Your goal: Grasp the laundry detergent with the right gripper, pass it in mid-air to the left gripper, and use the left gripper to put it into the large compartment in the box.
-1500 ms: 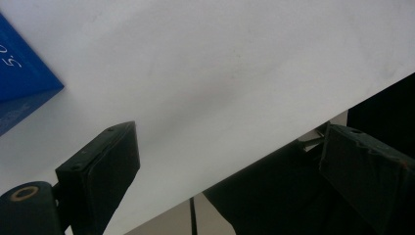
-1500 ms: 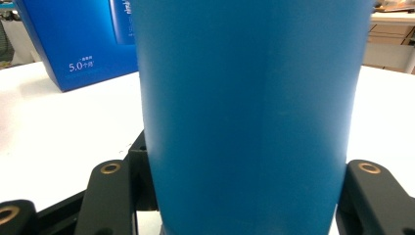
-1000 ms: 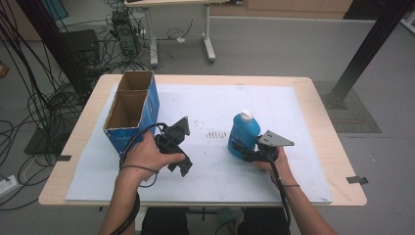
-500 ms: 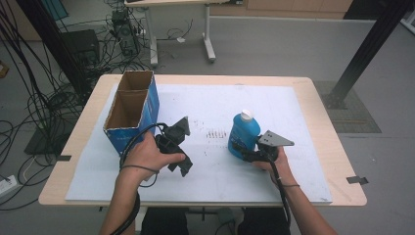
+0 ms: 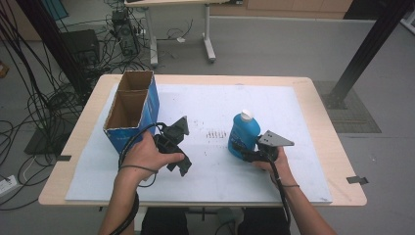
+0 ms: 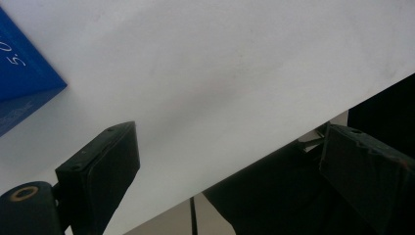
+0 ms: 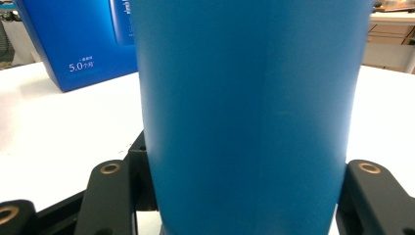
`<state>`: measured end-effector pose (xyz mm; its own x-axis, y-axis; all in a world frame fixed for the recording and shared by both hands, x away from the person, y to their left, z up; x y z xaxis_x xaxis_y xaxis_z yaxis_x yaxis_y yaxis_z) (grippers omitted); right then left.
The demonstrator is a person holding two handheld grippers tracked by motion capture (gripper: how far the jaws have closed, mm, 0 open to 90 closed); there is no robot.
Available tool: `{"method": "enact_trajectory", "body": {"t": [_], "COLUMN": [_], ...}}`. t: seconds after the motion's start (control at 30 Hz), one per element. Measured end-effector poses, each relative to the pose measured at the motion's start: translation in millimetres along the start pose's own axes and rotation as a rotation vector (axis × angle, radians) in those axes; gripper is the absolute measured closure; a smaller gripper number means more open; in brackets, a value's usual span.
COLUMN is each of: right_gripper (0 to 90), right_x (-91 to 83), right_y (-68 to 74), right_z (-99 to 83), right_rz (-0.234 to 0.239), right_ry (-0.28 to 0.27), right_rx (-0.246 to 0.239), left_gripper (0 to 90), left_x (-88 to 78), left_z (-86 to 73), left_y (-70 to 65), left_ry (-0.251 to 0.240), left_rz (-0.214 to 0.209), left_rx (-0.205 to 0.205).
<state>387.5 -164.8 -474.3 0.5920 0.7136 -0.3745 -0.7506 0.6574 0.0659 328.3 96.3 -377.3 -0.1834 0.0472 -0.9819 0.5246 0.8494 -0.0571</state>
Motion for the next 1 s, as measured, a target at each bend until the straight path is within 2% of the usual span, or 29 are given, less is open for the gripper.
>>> {"method": "enact_trajectory", "body": {"t": [0.67,1.0], "right_gripper": [40.6,40.8], "right_x": [0.1,-0.1], "right_y": [-0.6,-0.3], "right_z": [-0.2,0.2], "right_rz": [0.008,0.005], "right_ry": [-0.006,-0.004], "right_rx": [-0.004,-0.001], "left_gripper": [8.1,8.1], "left_x": [-2.2,-6.3], "left_z": [-0.9,-1.2], "left_y": [-3.4,-7.4], "left_ry": [-0.025,-0.025], "left_rz": [0.000,0.012], "left_rx": [-0.010,0.016]}}
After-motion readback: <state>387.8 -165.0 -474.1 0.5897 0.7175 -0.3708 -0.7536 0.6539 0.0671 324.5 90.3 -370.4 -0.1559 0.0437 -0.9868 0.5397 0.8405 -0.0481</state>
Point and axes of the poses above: each handheld gripper's, and its own axes: x roughly forward along the jaws, z roughly out of its top, y roughly to its left, the point moved 5 cm from there along x, roughly forward along the jaws, and after that the axes turned 10 degrees about y, right-handed, at the moved point
